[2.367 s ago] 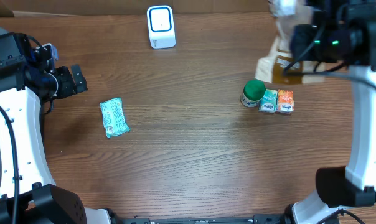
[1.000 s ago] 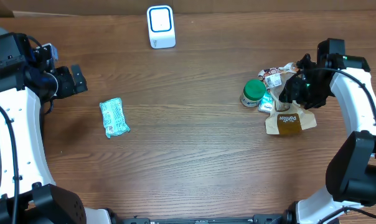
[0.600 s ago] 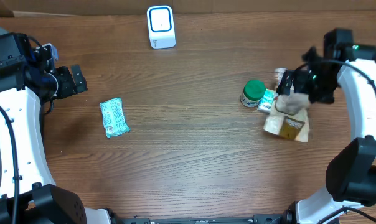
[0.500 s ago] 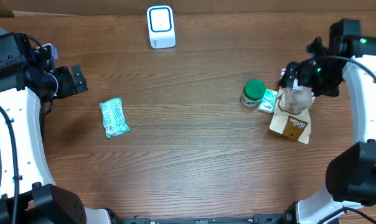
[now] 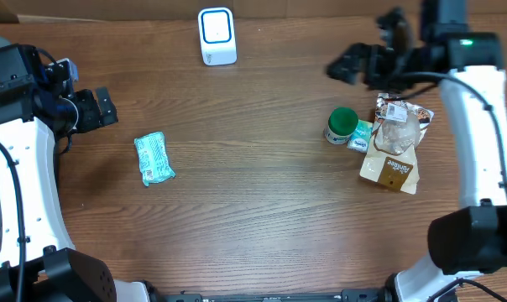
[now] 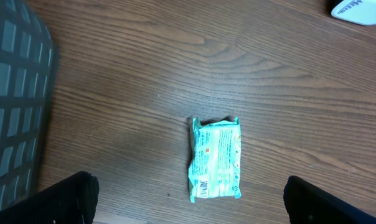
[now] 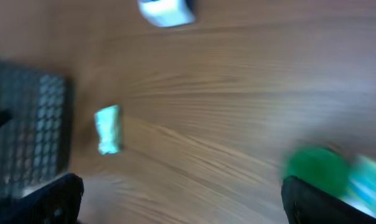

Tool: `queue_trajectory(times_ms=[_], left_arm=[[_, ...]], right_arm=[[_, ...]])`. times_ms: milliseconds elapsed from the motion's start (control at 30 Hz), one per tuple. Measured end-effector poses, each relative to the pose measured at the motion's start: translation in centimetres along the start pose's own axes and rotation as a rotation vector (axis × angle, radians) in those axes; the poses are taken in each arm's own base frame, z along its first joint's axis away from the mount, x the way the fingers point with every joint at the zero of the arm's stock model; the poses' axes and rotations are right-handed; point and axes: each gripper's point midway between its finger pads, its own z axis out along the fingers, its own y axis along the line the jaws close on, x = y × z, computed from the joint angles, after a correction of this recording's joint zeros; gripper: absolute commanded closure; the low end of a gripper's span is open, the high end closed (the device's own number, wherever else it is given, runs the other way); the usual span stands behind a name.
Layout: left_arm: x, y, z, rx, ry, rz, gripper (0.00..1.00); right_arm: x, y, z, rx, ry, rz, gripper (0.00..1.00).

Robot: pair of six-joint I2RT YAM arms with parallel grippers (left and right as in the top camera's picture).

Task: Scan the item barcode
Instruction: 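Release the snack bag and reach the right gripper to the wipes pack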

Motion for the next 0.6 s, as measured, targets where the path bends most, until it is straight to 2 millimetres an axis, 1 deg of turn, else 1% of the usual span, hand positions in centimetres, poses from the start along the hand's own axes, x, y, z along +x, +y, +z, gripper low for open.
queue_trajectory(times_ms=[33, 133, 233, 333, 433, 500, 567, 600], left_arm=[[0.0, 0.0, 0.0, 0.000, 0.000, 0.000, 0.00], [0.0, 0.0, 0.0, 0.000, 0.000, 0.000, 0.00], [0.0, 0.0, 0.0, 0.000, 0.000, 0.000, 0.00], [0.0, 0.0, 0.0, 0.000, 0.000, 0.000, 0.01], [0.0, 0.0, 0.0, 0.000, 0.000, 0.000, 0.00], [0.0, 0.0, 0.0, 0.000, 0.000, 0.000, 0.00], [0.0, 0.0, 0.0, 0.000, 0.000, 0.000, 0.00], [0.0, 0.0, 0.0, 0.000, 0.000, 0.000, 0.00]], right_arm=[[0.1, 1.7, 0.9, -0.027, 0.006, -0.045, 0.00], [0.9, 5.4, 3.0, -0.056, 0.030, -0.136, 0.00], [1.8, 7.7, 4.6, -0.035, 0.046, -0.178, 0.00], [2.3, 9.0, 5.8, -0.003, 0.047, -0.190, 0.04], [2.5, 10.2, 7.6, 0.004, 0.048, -0.184, 0.06], [2.7, 10.9, 9.3, 0.003, 0.054, -0.175, 0.07], [3.2, 11.5, 11.4, -0.005, 0.070, -0.166, 0.07], [3.4, 12.0, 12.7, -0.011, 0.074, -0.163, 0.07]])
